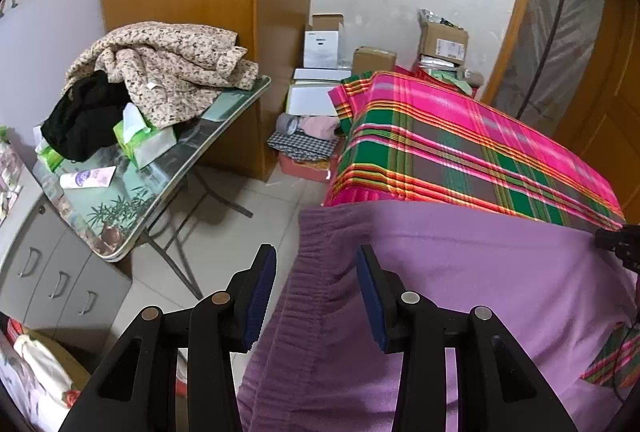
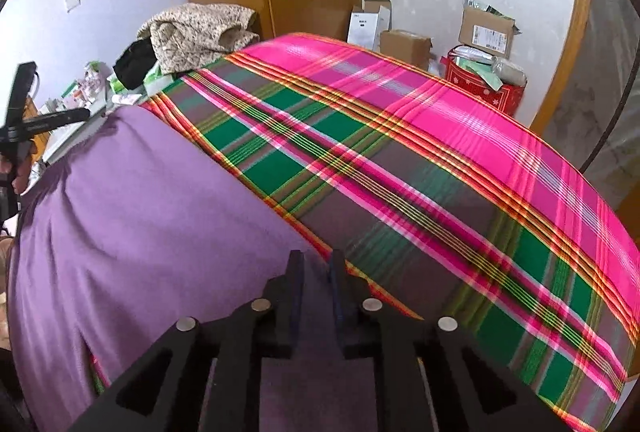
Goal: Fold clothes
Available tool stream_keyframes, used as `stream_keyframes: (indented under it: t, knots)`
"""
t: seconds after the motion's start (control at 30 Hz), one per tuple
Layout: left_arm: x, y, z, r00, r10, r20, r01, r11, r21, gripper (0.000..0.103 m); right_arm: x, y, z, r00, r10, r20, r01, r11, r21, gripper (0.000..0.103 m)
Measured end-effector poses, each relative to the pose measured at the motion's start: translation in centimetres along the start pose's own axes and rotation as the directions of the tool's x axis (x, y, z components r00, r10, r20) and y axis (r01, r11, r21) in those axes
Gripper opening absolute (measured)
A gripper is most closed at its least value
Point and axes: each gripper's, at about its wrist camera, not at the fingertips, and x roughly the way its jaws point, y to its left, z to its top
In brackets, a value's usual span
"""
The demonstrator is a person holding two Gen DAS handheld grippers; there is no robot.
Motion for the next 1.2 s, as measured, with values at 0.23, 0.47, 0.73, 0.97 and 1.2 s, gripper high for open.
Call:
stream_keyframes:
  t: [0.23,0.47,0.73,0.97,1.2]
  knots:
    - [2.4,-0.2,0.6,0.999,0.012,-0.04,-0.011,1.0,0.022,0.054,-0.3,-1.2,-1.2,1.0,0.006,-0.01,-0.006,0.999,0.048,0.023]
    - [5.5,0.7,1.5,0.995,-0.027,-0.099,0.023,0.999,-0.046,0.053,0.7,-1.4,-1.5,0.999,0.023,-0.045,-0.02,0.998,0.061,0.022]
    - [6.4,-1.2,2.0,0.996,0.0,-0.088,0.001,1.0,0.009,0.021,0.9,-0.8,-0.7,0.997,-0.044,-0.056,0.044,0.999,0.011,0.004]
    - [6.3,-1.0,2.4,0.996,0.026,-0.081,-0.027,1.0,-0.006,0.022,0.6,-1.5,-0.3,0.998,-0.05,-0.029,0.052,0.997,0.064,0.003]
    - [4.1,-0.8,2.5,0.998,0.026,-0.057,-0.027,0.999,-0.026,0.026,-1.6,-3.3,-2.1,0.998,-0.059,-0.014,0.061,0.991,0.115,0.008]
